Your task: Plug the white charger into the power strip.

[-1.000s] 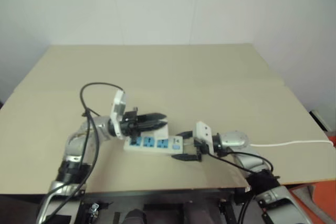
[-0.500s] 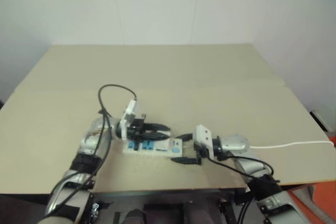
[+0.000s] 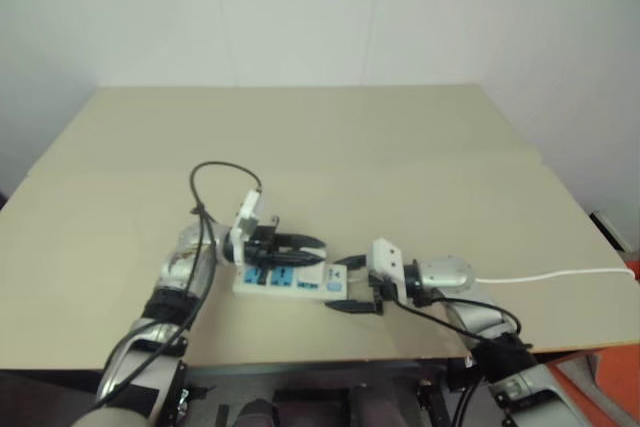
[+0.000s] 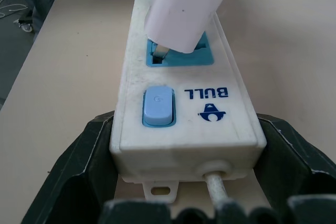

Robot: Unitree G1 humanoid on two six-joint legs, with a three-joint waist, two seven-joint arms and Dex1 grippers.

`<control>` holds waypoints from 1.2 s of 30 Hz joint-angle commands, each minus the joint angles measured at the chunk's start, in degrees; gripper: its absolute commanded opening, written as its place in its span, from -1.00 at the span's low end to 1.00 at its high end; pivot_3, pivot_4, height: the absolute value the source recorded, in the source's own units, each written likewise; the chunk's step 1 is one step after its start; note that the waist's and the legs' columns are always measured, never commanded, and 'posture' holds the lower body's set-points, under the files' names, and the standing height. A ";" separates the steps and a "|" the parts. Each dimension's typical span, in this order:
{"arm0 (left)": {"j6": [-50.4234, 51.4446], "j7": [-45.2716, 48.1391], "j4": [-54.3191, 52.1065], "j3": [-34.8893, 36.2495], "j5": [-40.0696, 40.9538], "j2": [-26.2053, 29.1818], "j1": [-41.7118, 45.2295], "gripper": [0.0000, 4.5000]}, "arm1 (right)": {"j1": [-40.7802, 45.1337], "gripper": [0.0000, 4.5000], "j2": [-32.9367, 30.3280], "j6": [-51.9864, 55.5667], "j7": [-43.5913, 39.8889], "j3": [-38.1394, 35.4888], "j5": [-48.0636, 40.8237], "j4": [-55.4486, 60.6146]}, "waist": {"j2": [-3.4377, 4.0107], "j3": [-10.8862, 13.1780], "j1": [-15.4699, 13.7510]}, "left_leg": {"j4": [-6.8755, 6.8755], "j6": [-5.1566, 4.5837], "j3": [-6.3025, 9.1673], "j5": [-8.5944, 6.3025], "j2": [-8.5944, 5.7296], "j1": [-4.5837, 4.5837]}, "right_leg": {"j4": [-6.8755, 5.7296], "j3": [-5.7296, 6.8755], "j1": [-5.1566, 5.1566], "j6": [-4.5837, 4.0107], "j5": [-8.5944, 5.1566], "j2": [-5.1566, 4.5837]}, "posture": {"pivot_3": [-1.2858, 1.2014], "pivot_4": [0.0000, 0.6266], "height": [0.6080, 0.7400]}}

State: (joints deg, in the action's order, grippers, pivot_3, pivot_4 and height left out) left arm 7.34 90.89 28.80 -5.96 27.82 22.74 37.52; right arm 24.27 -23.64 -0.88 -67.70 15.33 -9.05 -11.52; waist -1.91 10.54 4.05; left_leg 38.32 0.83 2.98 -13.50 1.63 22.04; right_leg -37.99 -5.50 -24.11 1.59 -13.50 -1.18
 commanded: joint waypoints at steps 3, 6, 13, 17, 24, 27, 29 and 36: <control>-1.99 -0.55 3.10 0.10 -2.67 -0.14 0.27 -0.56 | 0.39 0.53 0.53 -1.85 0.06 0.94 0.37 1.56 | 0.00 -0.05 0.02 | 0.00 0.00 0.00 0.00 0.00 -0.02 | 0.00 0.00 0.02 0.00 0.00 0.00 | 0.03 -0.52 1.00; -2.72 -0.51 3.66 -0.11 -3.27 -0.42 0.27 -0.56 | 0.45 0.53 0.61 -1.97 0.22 0.94 0.50 1.42 | 0.00 -0.09 0.03 | 0.00 0.00 0.00 0.00 0.00 -0.02 | 0.01 0.00 0.02 0.01 0.00 0.01 | 0.03 -0.52 1.00; -0.68 0.36 3.17 -0.48 -3.05 -0.54 0.11 -0.56 | 0.59 0.53 0.73 -2.13 0.28 0.79 0.86 1.07 | 0.00 -0.24 0.05 | -0.01 0.00 0.00 0.00 0.00 -0.06 | 0.01 0.00 0.06 0.01 -0.01 0.01 | 0.03 -0.52 1.00; 5.01 1.61 0.24 -1.65 1.11 1.68 -0.13 -0.56 | 0.76 0.53 0.71 -2.46 0.34 0.77 1.25 0.62 | 0.00 -0.26 0.17 | -0.03 0.00 0.00 0.00 0.01 -0.06 | 0.02 -0.01 0.05 0.01 -0.01 0.03 | 0.03 -0.52 1.00; 0.85 1.60 2.13 -2.25 -1.74 1.98 -0.50 -0.56 | 0.77 0.53 0.78 -2.51 0.18 0.80 1.17 0.47 | 0.00 -0.26 0.16 | -0.06 0.00 -0.01 0.00 0.02 -0.05 | 0.04 -0.02 0.02 0.01 -0.01 0.04 | 0.03 -0.52 1.00; -1.99 1.41 3.39 -2.42 -3.50 1.51 -0.63 -0.56 | 0.93 0.53 0.96 -2.71 0.28 0.80 1.18 0.39 | 0.00 -0.27 0.14 | -0.07 0.00 -0.01 0.00 0.02 -0.06 | 0.04 -0.02 0.03 0.01 -0.01 0.04 | 0.03 -0.52 1.00; -4.67 0.46 3.98 -2.75 -4.80 0.97 -1.10 -0.56 | 0.97 0.53 1.08 -2.97 0.43 0.74 1.19 0.34 | 0.00 -0.31 0.07 | -0.07 0.00 -0.01 0.00 0.02 -0.08 | 0.04 -0.03 0.05 0.01 -0.01 0.04 | 0.03 -0.52 1.00; -10.61 0.49 1.86 -2.39 -5.35 0.63 -4.46 -0.56 | 0.34 0.53 0.83 -3.83 0.32 0.41 0.96 0.42 | 0.05 -0.59 -0.04 | -0.12 0.00 -0.02 0.00 0.02 -0.56 | 0.17 -0.03 0.56 0.38 -0.23 0.03 | 0.03 -0.52 1.00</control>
State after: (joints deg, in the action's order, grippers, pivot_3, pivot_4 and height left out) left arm -2.09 92.05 29.76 -7.24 26.38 22.57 35.38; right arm 24.29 -23.12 -2.27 -67.34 15.49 -7.54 -12.95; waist -1.86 9.94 4.01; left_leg 38.11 0.83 2.97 -13.51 1.65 21.31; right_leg -37.72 -5.52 -23.37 1.98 -13.75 -1.15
